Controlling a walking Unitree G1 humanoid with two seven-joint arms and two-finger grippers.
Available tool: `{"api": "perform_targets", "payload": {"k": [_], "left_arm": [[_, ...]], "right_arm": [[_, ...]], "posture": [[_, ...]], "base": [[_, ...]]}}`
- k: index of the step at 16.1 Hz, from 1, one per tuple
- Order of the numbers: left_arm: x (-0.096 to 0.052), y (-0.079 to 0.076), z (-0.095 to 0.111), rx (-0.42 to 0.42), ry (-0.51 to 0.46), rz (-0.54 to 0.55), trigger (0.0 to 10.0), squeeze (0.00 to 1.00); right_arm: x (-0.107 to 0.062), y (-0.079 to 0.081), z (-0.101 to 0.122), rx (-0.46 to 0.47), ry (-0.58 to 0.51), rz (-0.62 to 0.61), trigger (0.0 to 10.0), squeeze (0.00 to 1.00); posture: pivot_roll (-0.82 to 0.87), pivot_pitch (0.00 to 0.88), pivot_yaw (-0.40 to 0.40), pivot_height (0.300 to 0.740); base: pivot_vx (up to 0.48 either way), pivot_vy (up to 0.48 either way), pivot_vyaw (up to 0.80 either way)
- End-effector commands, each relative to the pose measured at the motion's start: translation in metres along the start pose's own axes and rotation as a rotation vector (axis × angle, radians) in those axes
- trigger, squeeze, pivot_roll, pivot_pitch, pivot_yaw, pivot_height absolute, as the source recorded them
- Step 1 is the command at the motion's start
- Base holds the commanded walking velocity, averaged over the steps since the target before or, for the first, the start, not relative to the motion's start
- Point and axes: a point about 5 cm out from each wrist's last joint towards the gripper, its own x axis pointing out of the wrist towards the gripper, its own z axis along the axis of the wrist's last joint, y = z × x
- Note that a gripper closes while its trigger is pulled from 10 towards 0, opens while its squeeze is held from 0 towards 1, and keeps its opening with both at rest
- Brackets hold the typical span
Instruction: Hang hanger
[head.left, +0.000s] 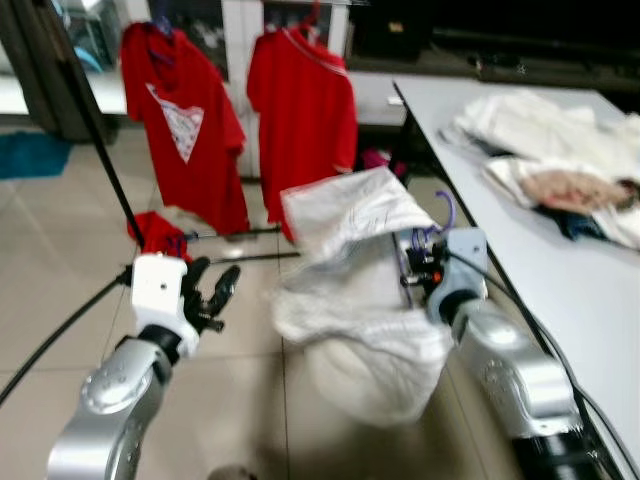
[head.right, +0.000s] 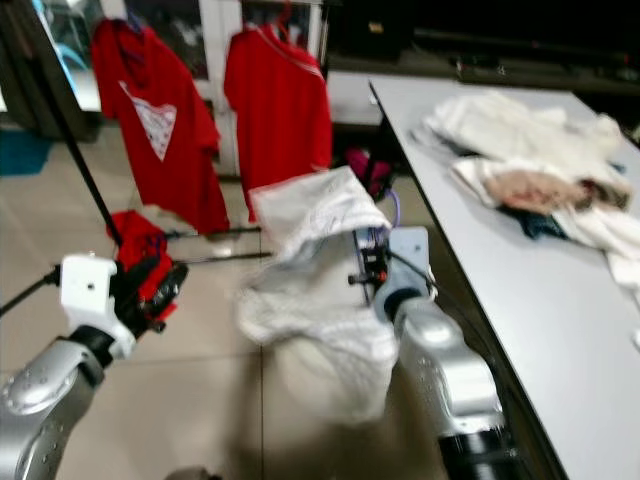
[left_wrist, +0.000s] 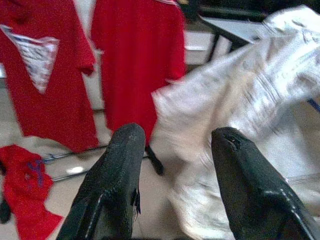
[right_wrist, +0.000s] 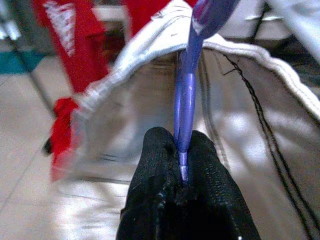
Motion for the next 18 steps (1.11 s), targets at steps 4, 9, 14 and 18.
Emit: {"api": "perform_targets", "payload": {"k": [4, 9, 14, 18], "left_arm": [[0.001, 0.006, -0.001, 0.008, 0.008, 0.032, 10.0, 0.00], [0.007, -0.002, 0.008, -0.028, -0.017, 0.026, 10.0, 0.00], [0.010, 0.002, 0.012, -0.028, 0.001, 0.019, 10.0, 0.00], [0.016, 0.005, 0.016, -0.025, 0.000, 0.017, 10.0, 0.00]], "right_arm": [[0.001, 0.007, 0.003, 0.021, -0.029, 0.088, 10.0, 0.00], [0.007, 0.018, 0.015, 0.023, -0.056, 0.140, 10.0, 0.00], [0.008, 0.020, 0.018, 0.037, -0.064, 0.138, 10.0, 0.00], [0.012, 0.015, 0.025, 0.056, -0.092, 0.105, 10.0, 0.00]], "posture": [[0.01, 0.014, -0.128, 0.740], [-0.01, 0.028, -0.140, 0.740], [-0.02, 0.028, -0.128, 0.740], [-0.02, 0.013, -0.121, 0.740]], "base": [[0.347, 0.000, 0.00], [0.352, 0.000, 0.00], [0.382, 0.000, 0.38], [0.397, 0.000, 0.00]]}}
